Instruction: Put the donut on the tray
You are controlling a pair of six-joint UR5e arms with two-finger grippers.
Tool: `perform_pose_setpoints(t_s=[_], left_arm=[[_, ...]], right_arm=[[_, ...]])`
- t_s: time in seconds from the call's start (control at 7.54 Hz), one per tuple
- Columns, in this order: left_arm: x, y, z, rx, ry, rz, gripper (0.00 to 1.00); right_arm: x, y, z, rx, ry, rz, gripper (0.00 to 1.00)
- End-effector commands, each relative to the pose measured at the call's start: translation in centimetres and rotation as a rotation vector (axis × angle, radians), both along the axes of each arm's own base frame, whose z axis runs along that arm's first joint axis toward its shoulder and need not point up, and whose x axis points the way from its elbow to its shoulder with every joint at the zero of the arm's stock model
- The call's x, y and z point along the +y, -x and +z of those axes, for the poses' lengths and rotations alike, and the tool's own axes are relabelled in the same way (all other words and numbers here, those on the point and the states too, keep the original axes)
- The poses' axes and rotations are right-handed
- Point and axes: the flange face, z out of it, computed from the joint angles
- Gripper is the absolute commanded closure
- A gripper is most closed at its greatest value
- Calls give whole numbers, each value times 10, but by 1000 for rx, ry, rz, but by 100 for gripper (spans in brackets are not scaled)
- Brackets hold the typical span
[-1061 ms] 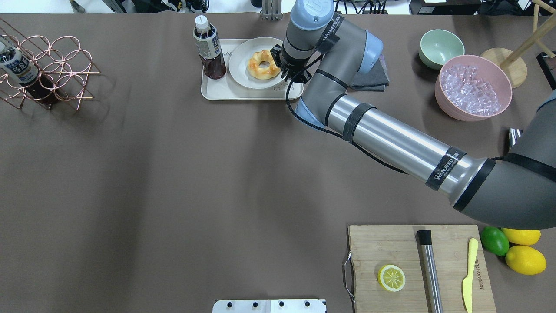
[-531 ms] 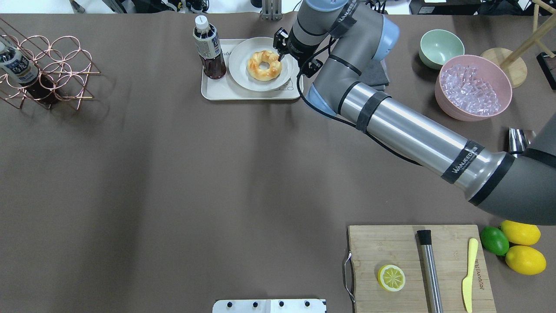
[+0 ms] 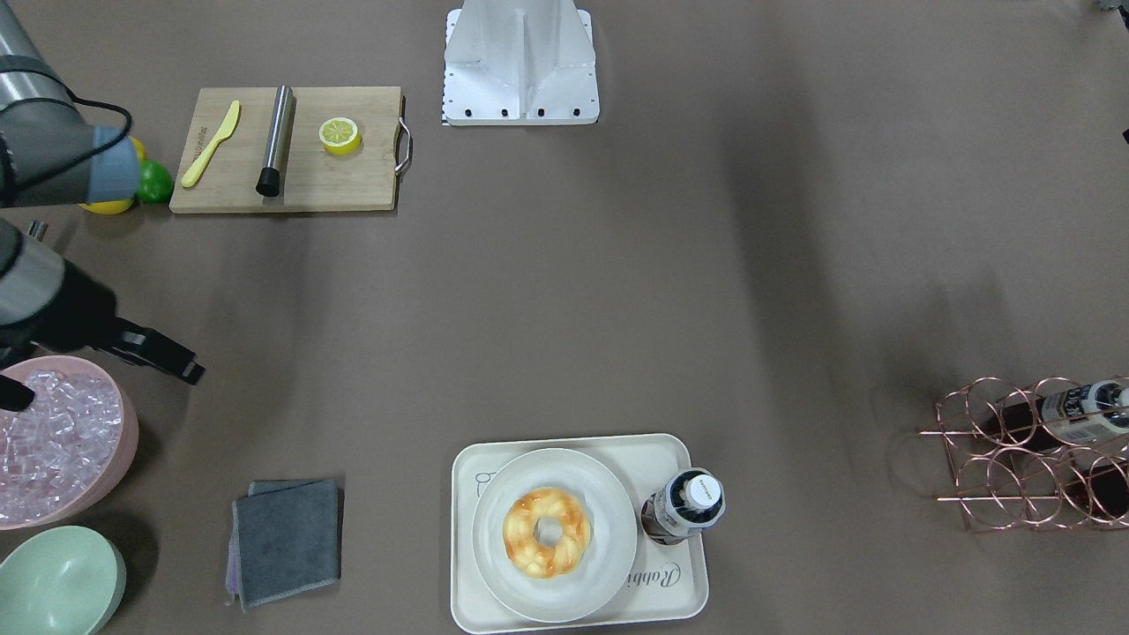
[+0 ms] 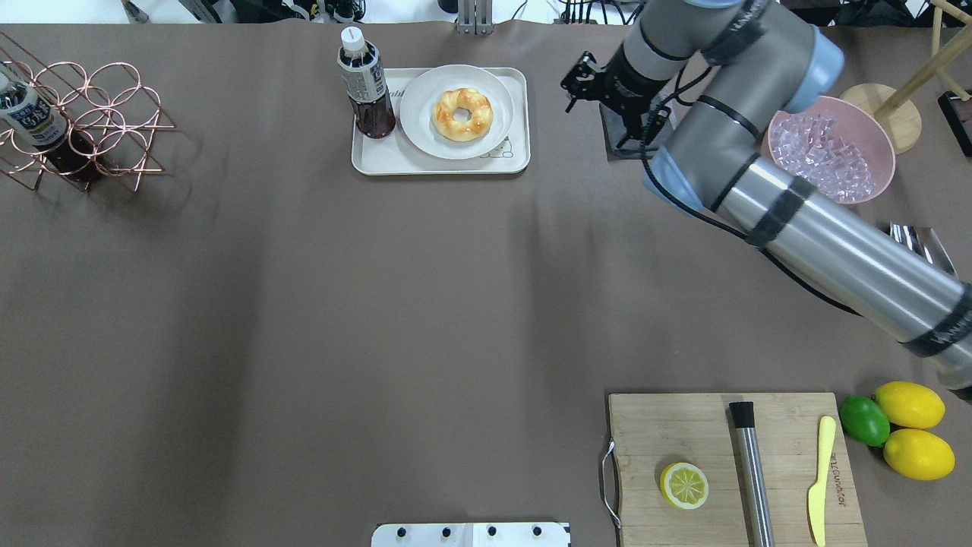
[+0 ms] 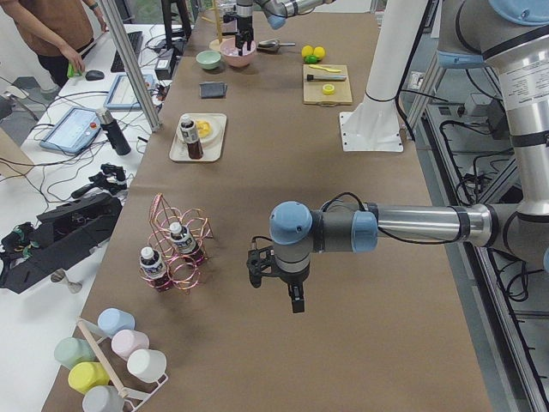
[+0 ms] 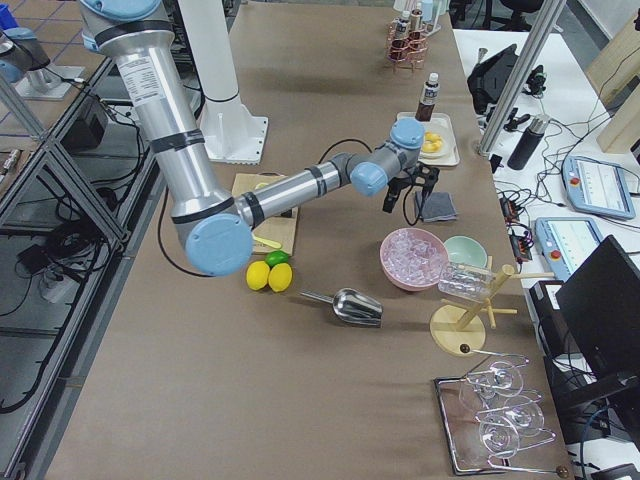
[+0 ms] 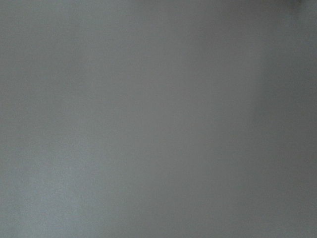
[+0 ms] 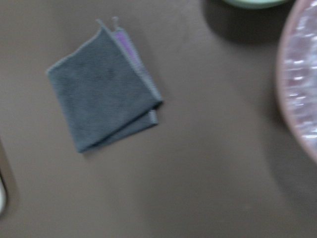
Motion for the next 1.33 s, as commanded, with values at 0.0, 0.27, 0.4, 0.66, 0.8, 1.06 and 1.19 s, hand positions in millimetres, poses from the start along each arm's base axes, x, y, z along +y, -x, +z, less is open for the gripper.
perform_pose_setpoints(t_s=[0.0, 0.27, 0.4, 0.66, 0.8, 1.06, 1.19], left_arm=[[-1, 0, -1, 0, -3, 0, 2], [-1, 0, -2, 0, -5, 0, 2], [-1, 0, -1, 0, -4, 0, 2], [-1, -1, -1, 0, -4, 2, 2], [-1, -1, -1, 0, -3, 2, 2], [-1, -1, 1, 0, 0, 2, 2], [-1, -1, 1, 0, 1, 2, 2]], right_arm=[[72, -122, 113, 74, -120, -102, 0], [127, -169, 181, 127, -145, -177, 0], [143, -194, 203, 147, -155, -213, 0], [151, -238, 213, 174, -172, -292, 0], [155, -260, 221, 185, -185, -331, 0], [163, -283, 242, 216, -211, -387, 0], [165, -291, 256, 221, -217, -403, 0]])
